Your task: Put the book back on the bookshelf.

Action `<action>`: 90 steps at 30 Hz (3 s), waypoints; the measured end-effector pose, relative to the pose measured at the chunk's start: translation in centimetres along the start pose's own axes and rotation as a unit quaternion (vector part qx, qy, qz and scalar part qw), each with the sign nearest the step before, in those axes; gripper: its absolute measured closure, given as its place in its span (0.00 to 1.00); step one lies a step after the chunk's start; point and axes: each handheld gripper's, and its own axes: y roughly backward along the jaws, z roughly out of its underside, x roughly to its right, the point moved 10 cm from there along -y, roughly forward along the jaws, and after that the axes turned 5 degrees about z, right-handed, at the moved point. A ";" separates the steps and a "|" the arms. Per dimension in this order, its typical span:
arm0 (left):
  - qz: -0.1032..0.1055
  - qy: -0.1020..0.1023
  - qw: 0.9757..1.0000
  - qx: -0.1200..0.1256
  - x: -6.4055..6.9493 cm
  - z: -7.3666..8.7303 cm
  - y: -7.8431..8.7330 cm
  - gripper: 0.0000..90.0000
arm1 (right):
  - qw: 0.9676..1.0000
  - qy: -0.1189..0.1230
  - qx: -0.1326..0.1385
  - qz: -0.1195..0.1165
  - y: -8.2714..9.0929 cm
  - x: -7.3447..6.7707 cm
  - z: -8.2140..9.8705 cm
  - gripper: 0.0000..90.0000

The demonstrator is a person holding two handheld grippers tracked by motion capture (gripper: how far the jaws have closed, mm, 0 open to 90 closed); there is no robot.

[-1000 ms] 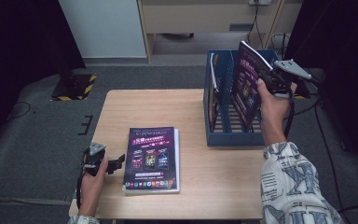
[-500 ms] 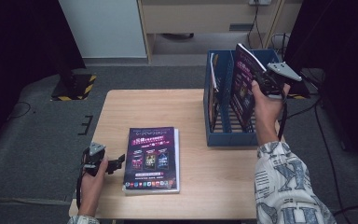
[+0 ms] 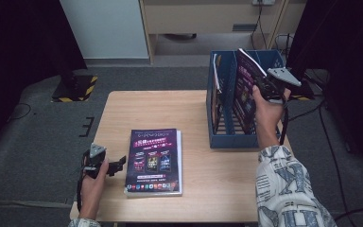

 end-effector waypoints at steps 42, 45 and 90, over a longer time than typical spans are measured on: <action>-0.004 -0.004 1.000 -0.007 0.1 0.4 0.1 0.05 | 1.000 0.012 -0.001 0.007 -1.1 -0.2 4.6 0.93; -0.003 -0.005 1.000 -0.006 0.1 0.3 0.1 0.05 | 1.000 0.014 0.003 0.002 -0.8 -0.7 5.0 0.93; 0.000 -0.001 1.000 0.002 0.1 0.1 0.3 0.05 | 0.995 0.076 0.004 0.057 -3.1 -1.3 5.0 0.93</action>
